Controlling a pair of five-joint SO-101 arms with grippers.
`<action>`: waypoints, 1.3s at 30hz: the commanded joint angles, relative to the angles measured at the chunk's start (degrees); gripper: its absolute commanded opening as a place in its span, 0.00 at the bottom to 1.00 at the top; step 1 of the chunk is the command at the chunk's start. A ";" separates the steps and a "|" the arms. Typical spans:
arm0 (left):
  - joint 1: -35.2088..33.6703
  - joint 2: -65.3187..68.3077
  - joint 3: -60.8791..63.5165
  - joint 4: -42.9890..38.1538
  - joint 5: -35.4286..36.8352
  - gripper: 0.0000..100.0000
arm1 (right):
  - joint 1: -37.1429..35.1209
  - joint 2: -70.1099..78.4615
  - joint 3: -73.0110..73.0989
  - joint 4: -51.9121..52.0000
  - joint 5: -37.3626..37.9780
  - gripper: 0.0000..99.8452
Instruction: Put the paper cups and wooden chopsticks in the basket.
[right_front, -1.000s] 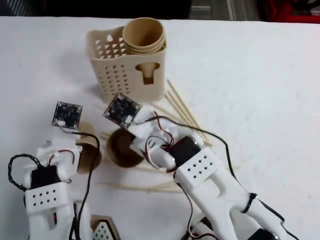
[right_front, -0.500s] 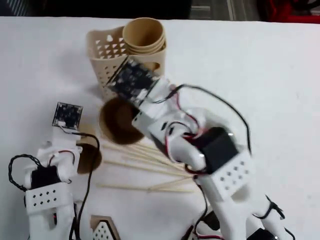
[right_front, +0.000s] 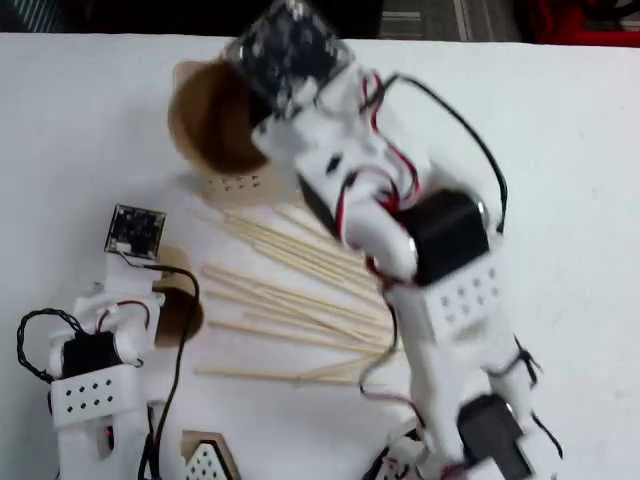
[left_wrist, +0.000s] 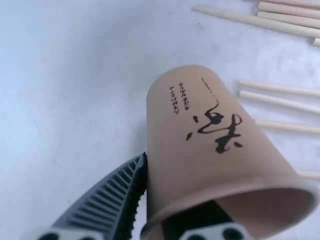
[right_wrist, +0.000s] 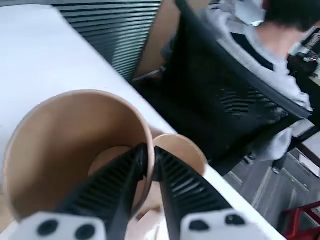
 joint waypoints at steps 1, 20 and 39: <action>-0.57 -0.57 -0.09 -1.41 0.70 0.02 | 3.21 6.81 -12.48 -1.10 -0.44 0.02; -0.57 -0.57 -0.09 -1.41 0.70 0.02 | 10.77 32.22 -31.47 0.13 -6.51 0.02; -0.40 -0.57 -15.38 6.68 4.66 0.02 | 11.03 20.53 -30.77 26.42 -11.34 0.02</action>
